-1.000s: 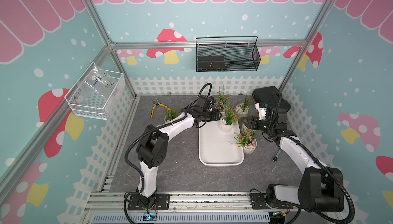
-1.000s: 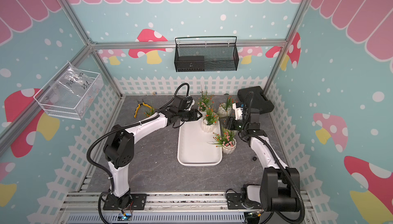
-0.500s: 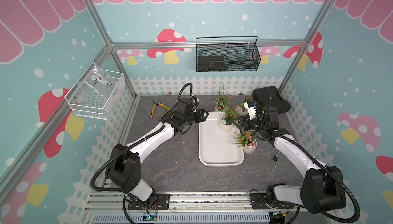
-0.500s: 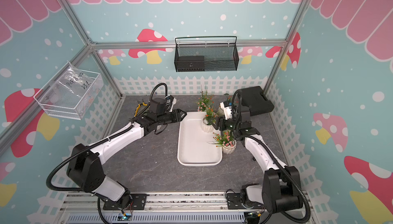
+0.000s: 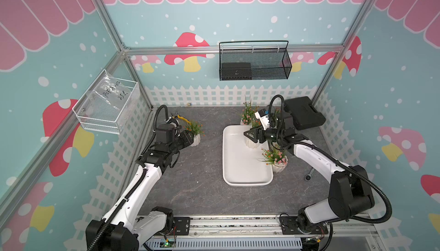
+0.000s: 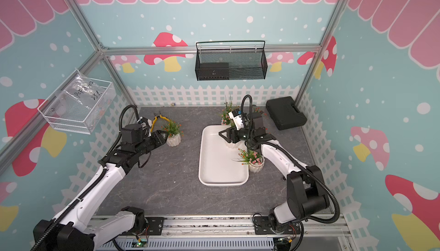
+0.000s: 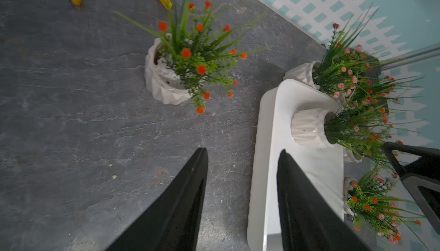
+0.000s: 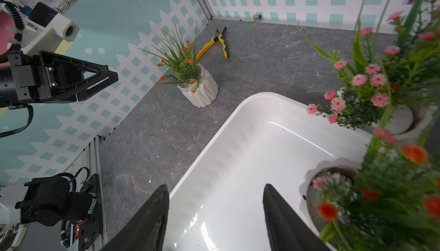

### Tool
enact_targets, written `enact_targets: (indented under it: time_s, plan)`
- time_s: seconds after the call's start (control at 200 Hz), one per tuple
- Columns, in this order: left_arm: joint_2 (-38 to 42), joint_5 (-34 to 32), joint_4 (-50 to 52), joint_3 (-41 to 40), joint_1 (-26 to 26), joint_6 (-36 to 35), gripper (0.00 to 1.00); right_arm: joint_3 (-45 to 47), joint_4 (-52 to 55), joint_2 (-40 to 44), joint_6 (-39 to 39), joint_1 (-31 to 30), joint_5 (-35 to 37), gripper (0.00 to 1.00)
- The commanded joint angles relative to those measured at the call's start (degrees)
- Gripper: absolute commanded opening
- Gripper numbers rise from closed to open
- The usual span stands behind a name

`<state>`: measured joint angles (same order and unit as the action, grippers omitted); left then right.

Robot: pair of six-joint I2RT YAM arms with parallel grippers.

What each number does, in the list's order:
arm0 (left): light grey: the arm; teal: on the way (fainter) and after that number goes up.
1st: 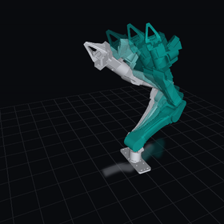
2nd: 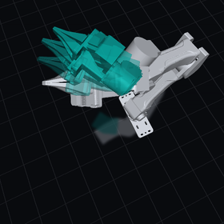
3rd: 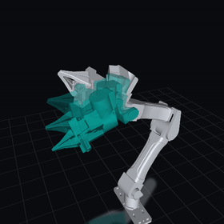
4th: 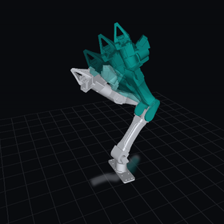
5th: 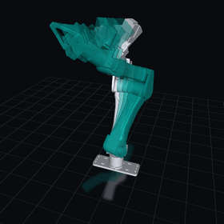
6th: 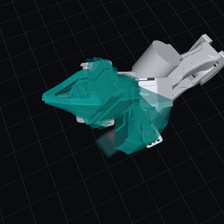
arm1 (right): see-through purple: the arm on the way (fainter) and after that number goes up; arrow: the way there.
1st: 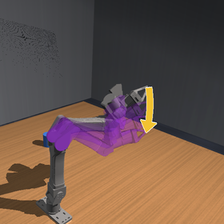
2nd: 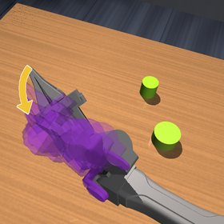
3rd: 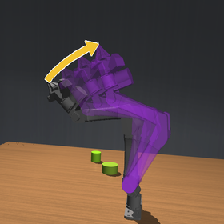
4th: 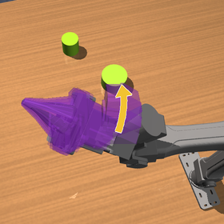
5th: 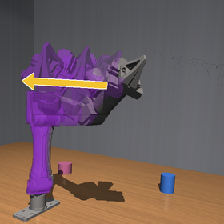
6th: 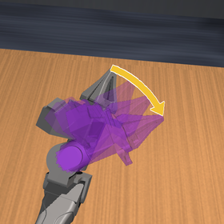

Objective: Put the potted gypsophila into the storage box
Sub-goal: Pick up the baby's breath potted plant from the center of the board.

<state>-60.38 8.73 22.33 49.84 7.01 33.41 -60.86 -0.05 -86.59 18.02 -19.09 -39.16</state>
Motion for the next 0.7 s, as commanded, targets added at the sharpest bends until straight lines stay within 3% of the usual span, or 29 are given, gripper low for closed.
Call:
enact_targets:
  time_s: [0.0, 0.29, 0.69]
  plan:
    - [2.17, -0.11, 5.83, -1.3, -4.44, -0.51, 0.49, -3.36, 1.26, -2.17, -2.11, -1.84, 0.48, 0.65]
    - [-1.11, -0.68, 6.99, -2.67, -13.5, 0.95, 0.42, -9.55, 3.32, -7.86, -2.7, -5.06, 0.64, 0.65]
    - [-19.65, 8.31, -12.46, -1.76, -14.04, 3.33, 0.4, -12.33, 5.63, -10.75, -3.76, -5.77, 1.63, 0.65]
